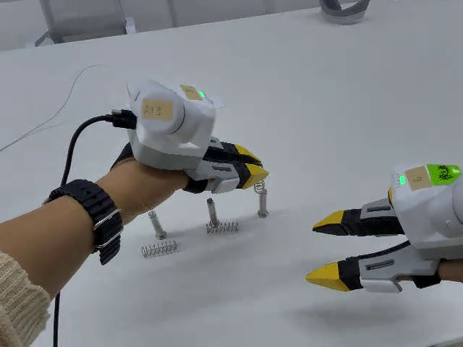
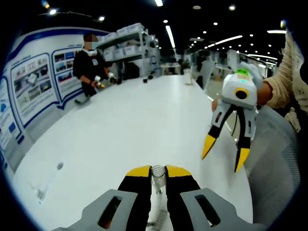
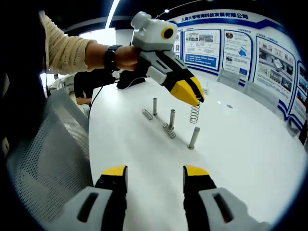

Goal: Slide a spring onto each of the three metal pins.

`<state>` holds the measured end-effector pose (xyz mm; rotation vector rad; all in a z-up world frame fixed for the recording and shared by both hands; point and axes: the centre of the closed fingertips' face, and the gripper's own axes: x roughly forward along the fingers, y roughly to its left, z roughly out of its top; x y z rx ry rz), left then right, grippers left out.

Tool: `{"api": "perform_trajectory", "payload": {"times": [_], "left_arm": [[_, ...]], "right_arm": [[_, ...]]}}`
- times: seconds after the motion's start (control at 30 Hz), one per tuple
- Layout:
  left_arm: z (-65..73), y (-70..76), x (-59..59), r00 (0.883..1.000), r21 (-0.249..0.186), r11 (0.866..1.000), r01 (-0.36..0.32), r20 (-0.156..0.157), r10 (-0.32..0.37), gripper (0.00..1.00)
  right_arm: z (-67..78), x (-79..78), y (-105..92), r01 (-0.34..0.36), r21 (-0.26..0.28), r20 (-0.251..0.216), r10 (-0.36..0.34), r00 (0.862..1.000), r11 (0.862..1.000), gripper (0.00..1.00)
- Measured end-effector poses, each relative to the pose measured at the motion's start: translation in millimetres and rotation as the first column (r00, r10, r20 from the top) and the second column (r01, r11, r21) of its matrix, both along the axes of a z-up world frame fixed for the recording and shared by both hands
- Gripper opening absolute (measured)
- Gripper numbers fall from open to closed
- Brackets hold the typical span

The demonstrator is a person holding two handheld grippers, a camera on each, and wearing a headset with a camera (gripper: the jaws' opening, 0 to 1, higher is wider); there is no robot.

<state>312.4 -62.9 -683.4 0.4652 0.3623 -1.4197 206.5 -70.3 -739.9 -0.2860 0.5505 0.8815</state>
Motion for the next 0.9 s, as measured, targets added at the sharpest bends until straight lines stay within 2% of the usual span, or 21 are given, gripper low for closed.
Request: {"api": "perform_trajectory", "payload": {"times": [0.37, 0.47, 0.67, 0.9], "left_arm": [[-5.5, -6.1, 5.8, 1.000, 0.019, 1.000, -0.002, -0.007, 0.002, 0.09], [-7.7, -7.2, 7.4, 1.000, 0.025, 1.000, -0.004, -0.012, 0.005, 0.09], [-12.9, -8.5, 9.5, 1.000, 0.040, 0.999, -0.008, -0.020, 0.009, 0.09], [-17.3, -11.1, 9.8, 1.000, 0.051, 0.999, -0.004, -0.021, 0.005, 0.09]], "right_arm": [[2.1, -1.8, -15.5, 0.081, 0.049, 0.026, -0.082, 0.996, 0.995, 0.70], [5.9, -0.9, -18.8, 0.112, 0.083, 0.042, -0.115, 0.992, 0.990, 0.78], [6.1, -1.9, -27.7, 0.149, 0.096, 0.043, -0.153, 0.987, 0.984, 0.80], [3.8, -3.0, -29.6, 0.160, 0.100, 0.036, -0.165, 0.986, 0.982, 0.80]]}}
